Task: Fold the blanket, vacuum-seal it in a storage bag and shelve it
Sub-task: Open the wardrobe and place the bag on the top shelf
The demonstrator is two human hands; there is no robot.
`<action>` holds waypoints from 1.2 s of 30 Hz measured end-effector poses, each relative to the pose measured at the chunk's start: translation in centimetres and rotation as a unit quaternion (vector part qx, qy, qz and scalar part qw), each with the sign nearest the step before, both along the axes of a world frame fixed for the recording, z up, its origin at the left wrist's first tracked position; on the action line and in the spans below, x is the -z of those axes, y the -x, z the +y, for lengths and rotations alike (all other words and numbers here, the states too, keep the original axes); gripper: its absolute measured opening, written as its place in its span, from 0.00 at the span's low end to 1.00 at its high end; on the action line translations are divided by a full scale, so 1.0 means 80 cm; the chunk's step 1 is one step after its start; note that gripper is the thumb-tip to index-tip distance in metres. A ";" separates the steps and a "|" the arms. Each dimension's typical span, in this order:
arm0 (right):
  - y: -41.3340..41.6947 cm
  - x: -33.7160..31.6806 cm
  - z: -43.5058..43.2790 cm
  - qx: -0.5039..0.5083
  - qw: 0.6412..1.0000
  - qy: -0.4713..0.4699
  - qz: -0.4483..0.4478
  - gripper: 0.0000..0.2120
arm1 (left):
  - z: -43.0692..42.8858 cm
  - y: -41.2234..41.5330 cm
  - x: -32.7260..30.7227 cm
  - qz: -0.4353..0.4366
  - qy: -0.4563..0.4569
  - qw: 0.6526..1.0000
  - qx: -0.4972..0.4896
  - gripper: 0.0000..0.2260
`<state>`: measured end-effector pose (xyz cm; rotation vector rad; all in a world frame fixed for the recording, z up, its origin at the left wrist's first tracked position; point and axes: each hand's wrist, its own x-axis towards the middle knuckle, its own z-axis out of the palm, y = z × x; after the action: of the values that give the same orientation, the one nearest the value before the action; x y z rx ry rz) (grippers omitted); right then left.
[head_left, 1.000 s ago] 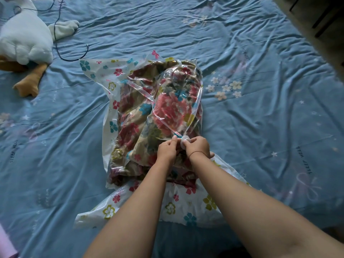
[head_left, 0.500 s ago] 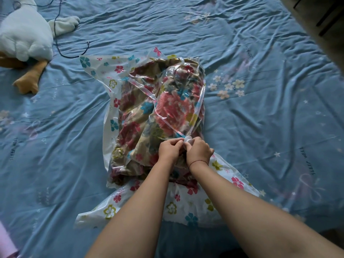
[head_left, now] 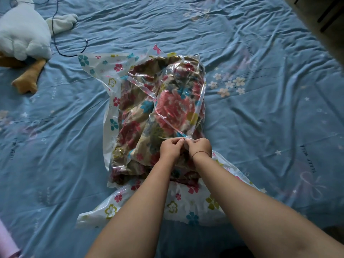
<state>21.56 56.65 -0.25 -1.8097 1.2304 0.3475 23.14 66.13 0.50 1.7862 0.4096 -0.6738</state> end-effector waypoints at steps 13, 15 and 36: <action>0.045 -0.084 -0.090 -0.188 0.965 0.093 -0.156 0.37 | -0.001 0.028 -0.088 -0.130 -0.104 0.982 0.084 0.25; 0.050 -0.105 -0.111 -0.195 0.960 0.087 -0.180 0.36 | -0.008 0.040 -0.115 -0.149 -0.117 0.979 0.081 0.27; 0.463 -0.290 -0.333 0.258 0.870 0.257 -0.332 0.30 | -0.312 0.299 -0.299 -0.349 0.117 0.828 0.423 0.26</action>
<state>-15.45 30.04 22.96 -1.6916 1.2860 -0.9185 -0.76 41.21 24.43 1.7832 -0.9847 -0.5582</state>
